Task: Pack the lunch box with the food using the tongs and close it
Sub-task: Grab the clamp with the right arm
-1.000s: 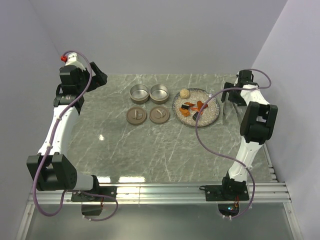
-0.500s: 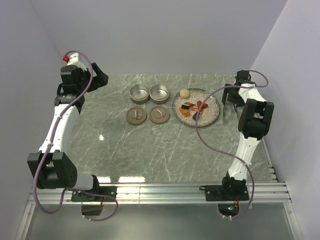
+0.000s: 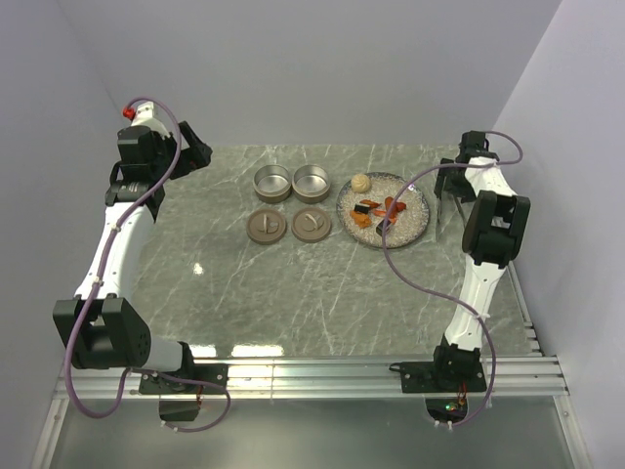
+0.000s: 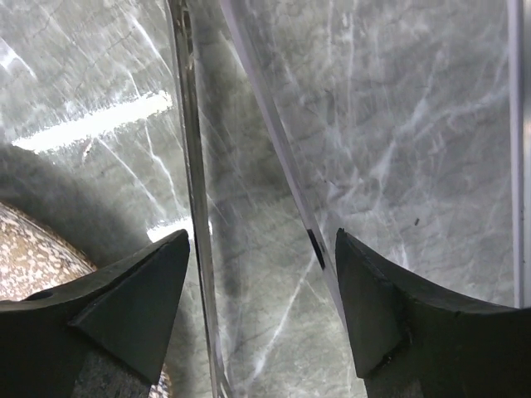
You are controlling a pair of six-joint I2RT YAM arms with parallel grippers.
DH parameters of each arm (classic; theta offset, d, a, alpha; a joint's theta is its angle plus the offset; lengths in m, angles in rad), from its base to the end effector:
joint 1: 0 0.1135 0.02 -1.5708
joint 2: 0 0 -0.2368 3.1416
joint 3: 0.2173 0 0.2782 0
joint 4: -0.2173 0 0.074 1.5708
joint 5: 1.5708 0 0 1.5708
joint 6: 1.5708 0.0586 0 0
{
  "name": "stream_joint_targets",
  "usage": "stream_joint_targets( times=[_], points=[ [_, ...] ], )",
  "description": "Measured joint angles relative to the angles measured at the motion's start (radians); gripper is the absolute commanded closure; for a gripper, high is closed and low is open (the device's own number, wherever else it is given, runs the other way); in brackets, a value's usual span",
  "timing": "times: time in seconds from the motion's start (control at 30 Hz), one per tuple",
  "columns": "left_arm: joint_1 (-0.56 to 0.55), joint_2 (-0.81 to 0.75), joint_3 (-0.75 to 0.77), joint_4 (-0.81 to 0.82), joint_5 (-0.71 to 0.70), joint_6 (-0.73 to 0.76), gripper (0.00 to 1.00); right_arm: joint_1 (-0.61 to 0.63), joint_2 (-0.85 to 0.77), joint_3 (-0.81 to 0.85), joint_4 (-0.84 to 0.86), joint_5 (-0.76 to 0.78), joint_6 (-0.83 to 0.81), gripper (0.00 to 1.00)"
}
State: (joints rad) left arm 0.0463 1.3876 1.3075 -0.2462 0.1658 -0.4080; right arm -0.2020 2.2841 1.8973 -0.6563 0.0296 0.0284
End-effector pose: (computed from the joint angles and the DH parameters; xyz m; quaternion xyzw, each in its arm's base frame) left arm 0.3773 0.0078 0.3421 -0.1353 0.7998 -0.1707 0.5593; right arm 0.5051 -0.1052 0.1311 0.1148 0.9584 -0.0368 0.2585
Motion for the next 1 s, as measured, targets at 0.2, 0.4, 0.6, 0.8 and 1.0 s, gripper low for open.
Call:
stream_joint_targets(
  times=[0.2,0.4,0.6,0.8,1.0],
  points=[
    [0.000,0.000,0.000,-0.004,0.003,-0.001,0.00,0.015,0.032,0.053,-0.055,-0.005,0.012,0.12],
    [0.000,-0.002,0.000,-0.006,0.002,-0.001,0.01,0.020,0.038,0.068,-0.083,-0.016,0.025,0.16],
    [0.000,-0.008,-0.006,-0.006,-0.005,-0.004,0.01,0.020,0.047,0.074,-0.101,0.005,0.034,0.44],
    [0.000,-0.015,-0.011,-0.006,-0.005,-0.006,0.01,0.020,0.047,0.074,-0.103,0.026,0.040,0.47],
    [0.000,-0.016,-0.011,-0.006,-0.005,-0.008,0.01,0.020,0.022,0.074,-0.103,0.005,0.042,0.46]
  ],
)
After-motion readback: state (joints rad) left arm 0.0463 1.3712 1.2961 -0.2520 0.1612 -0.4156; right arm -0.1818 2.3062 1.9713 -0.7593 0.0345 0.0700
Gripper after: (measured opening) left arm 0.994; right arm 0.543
